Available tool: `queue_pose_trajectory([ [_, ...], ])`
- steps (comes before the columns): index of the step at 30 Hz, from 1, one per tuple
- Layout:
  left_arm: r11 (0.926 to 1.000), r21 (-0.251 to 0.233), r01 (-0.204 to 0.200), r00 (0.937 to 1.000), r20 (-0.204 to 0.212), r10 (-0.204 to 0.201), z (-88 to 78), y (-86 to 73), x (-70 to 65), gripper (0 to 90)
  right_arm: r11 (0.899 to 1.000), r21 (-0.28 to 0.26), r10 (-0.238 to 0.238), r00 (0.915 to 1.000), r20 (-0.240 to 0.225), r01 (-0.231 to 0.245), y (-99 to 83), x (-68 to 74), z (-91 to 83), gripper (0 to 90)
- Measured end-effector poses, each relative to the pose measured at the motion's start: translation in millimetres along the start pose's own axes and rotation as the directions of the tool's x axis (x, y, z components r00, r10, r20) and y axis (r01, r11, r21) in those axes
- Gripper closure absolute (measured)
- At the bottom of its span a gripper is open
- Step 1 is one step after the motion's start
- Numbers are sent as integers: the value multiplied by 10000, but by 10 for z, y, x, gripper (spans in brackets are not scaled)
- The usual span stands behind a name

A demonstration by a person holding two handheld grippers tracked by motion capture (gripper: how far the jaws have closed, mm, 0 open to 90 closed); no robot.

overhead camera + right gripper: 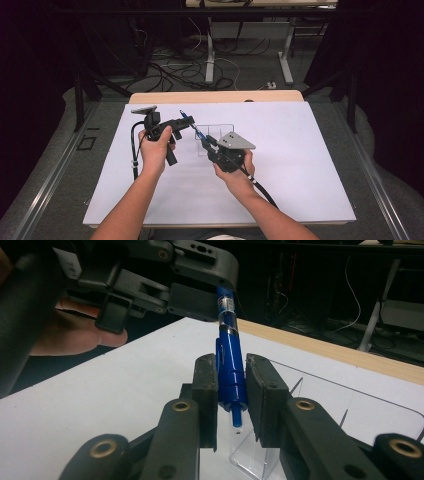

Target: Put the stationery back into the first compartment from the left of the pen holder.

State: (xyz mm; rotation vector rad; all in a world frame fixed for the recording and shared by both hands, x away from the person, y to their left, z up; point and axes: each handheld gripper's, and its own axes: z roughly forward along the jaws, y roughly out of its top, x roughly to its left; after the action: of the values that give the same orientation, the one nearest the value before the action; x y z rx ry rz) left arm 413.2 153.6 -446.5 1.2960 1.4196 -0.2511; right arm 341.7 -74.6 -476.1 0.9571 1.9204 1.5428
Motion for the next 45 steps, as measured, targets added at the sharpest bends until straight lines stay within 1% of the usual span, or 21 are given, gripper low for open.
queue_pose_trajectory([
  [5,9997,111,230,9997,-92,-229,50,13,11,635,10000,-22,40,10000,-33,-40,11,15,-22,759],
  [6,9993,175,333,9994,22,-334,53,17,16,647,10000,-54,-24,10000,-88,24,11,16,-22,759],
  [8,9992,-67,406,9992,-21,-406,77,13,15,683,10000,-56,-62,9999,-100,61,11,23,-25,759],
  [11,9975,18,704,9974,140,-704,65,23,18,738,10000,-13,-65,10000,-68,65,3,30,-25,759],
  [13,9959,39,902,9957,205,-902,64,28,26,750,10000,-25,-28,9999,-106,27,-2,31,-18,759],
  [14,9952,237,952,9952,208,-957,47,37,35,754,10000,0,-64,9999,-131,64,-6,28,-16,759],
  [18,9910,144,1329,9909,204,-1332,64,36,42,768,9999,95,-50,10000,-87,50,-19,37,-3,759],
  [19,9897,317,1394,9898,262,-1403,52,43,46,773,10000,46,-33,10000,-89,33,-26,36,4,759],
  [22,9879,174,1544,9873,349,-1549,69,41,51,785,10000,33,-48,9999,-114,49,-34,25,13,759],
  [23,9847,257,1722,9838,466,-1733,69,49,53,788,10000,41,-27,9999,-107,28,-34,25,13,759],
  [28,9836,298,1780,9824,518,-1794,90,72,21,794,9999,135,-19,10000,-67,20,-22,8,0,756],
  [30,9858,322,1646,9843,600,-1663,98,88,-6,794,10000,38,37,9999,-93,-37,-8,-8,-6,753],
  [31,9872,137,1591,9859,501,-1596,111,92,-35,794,9999,106,37,9999,-109,-36,3,-20,-19,746],
  [35,9911,-424,1264,9914,390,-1248,101,138,-103,795,10000,85,39,9999,-96,-38,34,-87,-39,616],
  [36,9937,-411,1046,9940,353,-1032,81,155,-107,794,9998,154,106,9999,-49,-105,43,-103,-41,582],
  [37,9937,-411,1046,9940,353,-1032,81,155,-107,795,9997,200,103,9999,-68,-102,52,-127,-43,561],
  [38,9948,-781,647,9979,22,-648,63,173,-135,794,9996,249,99,10000,-5,-99,62,-147,-51,540],
  [40,9939,-990,476,9988,-72,-486,61,178,-144,794,9993,344,-113,9999,81,110,73,-194,-78,494],
  [41,9914,-1301,142,9998,-152,-163,58,187,-150,794,9992,347,-182,9998,120,178,76,-219,-92,477],
  [43,9909,-1334,-163,9995,-274,128,67,184,-149,794,9990,389,-236,9996,136,231,72,-279,-119,412],
  [45,9865,-1489,-677,9964,-600,594,74,174,-157,794,9989,417,-225,9997,116,220,69,-341,-138,391],
])
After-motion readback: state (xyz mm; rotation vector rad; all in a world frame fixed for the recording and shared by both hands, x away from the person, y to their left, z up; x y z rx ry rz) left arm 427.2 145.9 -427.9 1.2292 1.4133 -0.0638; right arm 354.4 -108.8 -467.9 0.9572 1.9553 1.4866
